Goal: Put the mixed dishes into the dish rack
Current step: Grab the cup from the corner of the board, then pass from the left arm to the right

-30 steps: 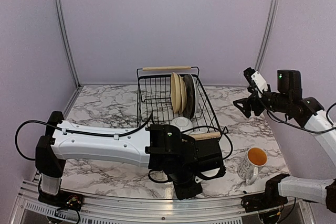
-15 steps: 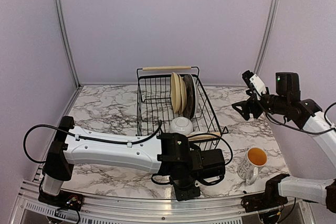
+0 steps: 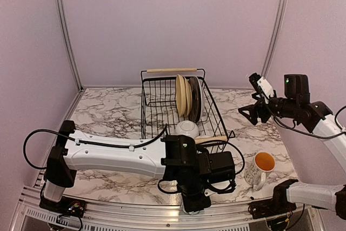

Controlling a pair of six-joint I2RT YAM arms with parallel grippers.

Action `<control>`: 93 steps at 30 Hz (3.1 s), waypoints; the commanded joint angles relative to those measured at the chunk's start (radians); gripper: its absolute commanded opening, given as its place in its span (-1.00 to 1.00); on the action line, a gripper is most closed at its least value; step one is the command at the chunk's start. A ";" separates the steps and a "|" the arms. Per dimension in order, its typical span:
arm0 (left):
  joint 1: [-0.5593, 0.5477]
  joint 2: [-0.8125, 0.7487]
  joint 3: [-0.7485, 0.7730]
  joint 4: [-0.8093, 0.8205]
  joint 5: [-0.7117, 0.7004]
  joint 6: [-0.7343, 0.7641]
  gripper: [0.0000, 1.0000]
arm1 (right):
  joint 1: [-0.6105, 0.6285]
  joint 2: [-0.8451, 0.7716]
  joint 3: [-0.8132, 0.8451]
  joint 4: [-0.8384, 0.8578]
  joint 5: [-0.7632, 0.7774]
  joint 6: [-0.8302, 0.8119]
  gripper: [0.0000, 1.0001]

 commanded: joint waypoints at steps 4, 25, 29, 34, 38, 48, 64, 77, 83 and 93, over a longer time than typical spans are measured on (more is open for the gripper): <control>0.010 -0.220 0.060 0.169 0.168 -0.053 -1.00 | -0.008 -0.035 0.111 -0.084 -0.144 -0.058 0.91; 0.773 -0.916 -0.946 1.781 0.513 -1.072 -1.00 | 0.105 0.131 0.493 -0.161 -0.354 -0.380 0.95; 0.857 -0.827 -0.986 2.030 0.599 -1.294 -1.00 | 0.272 0.181 0.451 -0.066 -0.155 -0.452 0.97; 0.893 -0.708 -0.961 2.280 0.707 -1.536 -1.00 | 0.359 0.239 0.399 0.044 -0.133 -0.503 0.97; 0.901 -0.651 -0.947 2.383 0.762 -1.641 -1.00 | 0.410 0.277 0.388 0.107 -0.127 -0.509 0.97; 0.902 -0.579 -0.953 2.457 0.806 -1.741 -1.00 | 0.452 0.336 0.415 0.141 -0.150 -0.532 0.97; 0.901 -0.523 -0.971 2.629 0.814 -1.870 -1.00 | 0.526 0.409 0.471 0.159 -0.148 -0.519 0.97; 0.901 -0.518 -0.988 2.717 0.802 -1.923 -1.00 | 0.525 0.416 0.435 0.217 -0.114 -0.478 0.82; 0.902 -0.508 -0.999 2.742 0.804 -1.933 -1.00 | 0.526 0.431 0.469 0.196 -0.130 -0.468 0.10; 0.955 -0.597 -1.092 2.456 0.818 -1.704 -0.33 | 0.526 0.484 0.543 0.074 -0.122 -0.493 -0.39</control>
